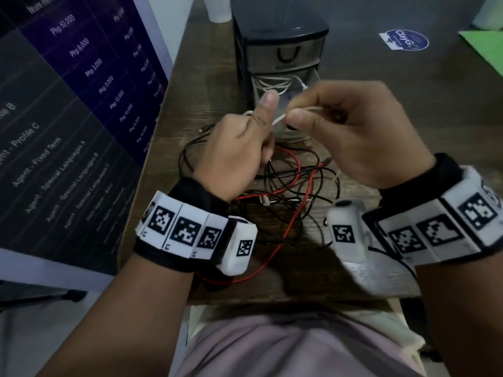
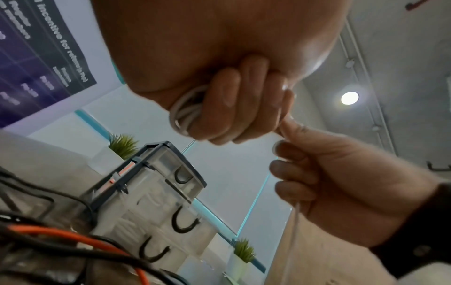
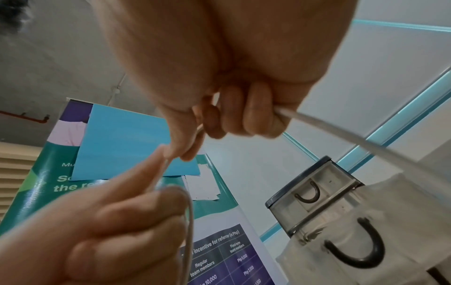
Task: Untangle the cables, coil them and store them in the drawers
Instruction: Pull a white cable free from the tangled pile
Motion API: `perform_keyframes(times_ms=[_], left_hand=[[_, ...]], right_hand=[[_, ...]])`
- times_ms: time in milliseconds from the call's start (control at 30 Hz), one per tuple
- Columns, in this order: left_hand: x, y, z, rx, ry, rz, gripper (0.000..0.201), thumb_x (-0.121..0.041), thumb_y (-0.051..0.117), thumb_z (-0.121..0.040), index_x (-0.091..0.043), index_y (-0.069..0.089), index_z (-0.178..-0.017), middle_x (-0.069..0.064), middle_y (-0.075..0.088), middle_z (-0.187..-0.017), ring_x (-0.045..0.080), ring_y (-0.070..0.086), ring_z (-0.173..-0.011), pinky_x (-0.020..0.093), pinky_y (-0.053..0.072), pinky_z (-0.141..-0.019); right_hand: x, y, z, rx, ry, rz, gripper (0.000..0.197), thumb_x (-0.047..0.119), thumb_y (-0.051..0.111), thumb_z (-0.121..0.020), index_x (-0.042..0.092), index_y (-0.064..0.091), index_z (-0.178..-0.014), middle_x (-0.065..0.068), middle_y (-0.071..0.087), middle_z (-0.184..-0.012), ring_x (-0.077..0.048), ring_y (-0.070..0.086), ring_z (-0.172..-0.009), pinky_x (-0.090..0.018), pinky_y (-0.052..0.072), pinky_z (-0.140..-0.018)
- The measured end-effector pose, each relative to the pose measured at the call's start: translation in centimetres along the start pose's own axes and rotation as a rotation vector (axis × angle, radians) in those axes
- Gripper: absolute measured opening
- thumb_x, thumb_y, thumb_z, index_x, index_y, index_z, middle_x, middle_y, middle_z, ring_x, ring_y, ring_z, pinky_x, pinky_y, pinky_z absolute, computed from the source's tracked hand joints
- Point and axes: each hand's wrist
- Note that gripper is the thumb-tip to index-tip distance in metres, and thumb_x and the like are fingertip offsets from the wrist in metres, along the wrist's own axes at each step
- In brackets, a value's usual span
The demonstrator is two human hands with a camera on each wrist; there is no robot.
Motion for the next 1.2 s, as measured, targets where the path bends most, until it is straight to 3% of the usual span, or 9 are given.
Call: perform_keyframes(times_ms=[100,233,467,667,767,933,1000,1100,1200], left_hand=[[-0.7,0.2,0.3,0.125,-0.03,0.268,0.064,-0.043,0.03,-0.105,-0.009,0.035,-0.05,0.002,0.027,-0.044,0.012,0.027,-0.037,0.021,0.024,-0.04],[-0.7,-0.1,0.3,0.237,0.006,0.49,0.059,-0.036,0.032,-0.103,-0.015,0.029,-0.048,0.0,0.025,-0.04,0.016,0.019,-0.035,0.027,0.015,-0.039],[-1.2,-0.9,-0.4,0.192,0.071,0.778,0.053,-0.035,0.028,-0.103,-0.02,0.036,-0.053,-0.003,0.029,-0.044,0.016,0.021,-0.036,0.024,0.027,-0.039],[0.0,-1.6,-1.5,-0.001,0.131,1.006,0.037,-0.028,0.024,-0.106,-0.011,0.042,-0.078,0.001,0.038,-0.065,0.014,0.041,-0.056,0.029,0.043,-0.06],[0.7,-1.4,-1.9,-0.113,0.134,0.829,0.034,-0.027,0.027,-0.105,-0.013,0.043,-0.078,-0.002,0.041,-0.065,0.013,0.042,-0.058,0.03,0.044,-0.062],[2.0,-0.6,-1.9,-0.146,0.19,0.132,0.037,-0.026,0.032,-0.106,-0.014,0.052,-0.078,0.001,0.048,-0.066,0.014,0.051,-0.06,0.029,0.046,-0.063],[2.7,0.0,-1.7,-0.074,0.163,-0.046,0.037,-0.029,0.035,-0.106,-0.012,0.056,-0.079,-0.004,0.05,-0.067,0.007,0.051,-0.061,0.018,0.041,-0.06],[3.4,0.5,-1.4,0.04,0.128,-0.163,0.043,-0.037,0.036,-0.102,-0.009,0.055,-0.077,-0.005,0.05,-0.068,0.012,0.051,-0.065,0.032,0.043,-0.064],[3.3,0.3,-1.5,0.108,0.053,-0.155,0.057,-0.043,0.033,-0.104,-0.005,0.059,-0.071,-0.001,0.055,-0.061,0.013,0.053,-0.058,0.036,0.044,-0.063]], right_hand=[[0.0,0.5,-0.5,-0.197,-0.032,-0.081,0.017,0.028,0.077,-0.084,0.012,0.072,-0.086,-0.002,0.071,-0.078,-0.017,0.063,-0.066,-0.026,0.049,-0.062],[-1.0,1.2,-1.0,-0.251,0.013,-0.081,0.021,0.029,0.071,-0.09,0.008,0.072,-0.089,-0.007,0.069,-0.077,-0.019,0.061,-0.066,-0.031,0.048,-0.06],[-3.6,3.9,-0.3,0.066,0.141,0.056,0.017,0.025,0.054,-0.1,0.032,0.062,-0.087,0.015,0.062,-0.075,0.005,0.057,-0.073,-0.022,0.045,-0.07],[-3.3,4.6,1.0,0.273,0.201,0.149,0.02,0.028,0.052,-0.102,0.022,0.07,-0.095,0.025,0.057,-0.069,0.016,0.052,-0.072,-0.004,0.036,-0.065],[-3.1,4.3,1.0,0.328,0.221,0.18,0.021,0.029,0.052,-0.102,0.024,0.071,-0.094,0.028,0.055,-0.058,0.013,0.051,-0.063,-0.007,0.036,-0.059],[-1.9,3.4,0.7,0.394,0.185,0.212,0.023,0.031,0.052,-0.101,0.025,0.073,-0.094,0.028,0.059,-0.068,0.011,0.054,-0.07,-0.011,0.038,-0.063],[-1.4,3.0,0.5,0.409,0.185,0.218,0.024,0.03,0.051,-0.101,0.023,0.073,-0.095,0.018,0.067,-0.081,0.002,0.061,-0.08,-0.022,0.047,-0.073],[-0.7,2.4,0.4,0.418,0.156,0.174,0.026,0.02,0.047,-0.103,0.01,0.066,-0.089,-0.001,0.068,-0.088,-0.015,0.062,-0.085,-0.038,0.05,-0.081],[-0.2,2.1,0.6,0.405,0.161,0.064,0.025,0.008,0.044,-0.103,0.011,0.068,-0.099,0.006,0.069,-0.1,-0.004,0.061,-0.097,-0.018,0.045,-0.089]])
Point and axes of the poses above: each hand's wrist, its own z-axis away from the middle knuckle, its own y-axis out of the palm, x = y × z
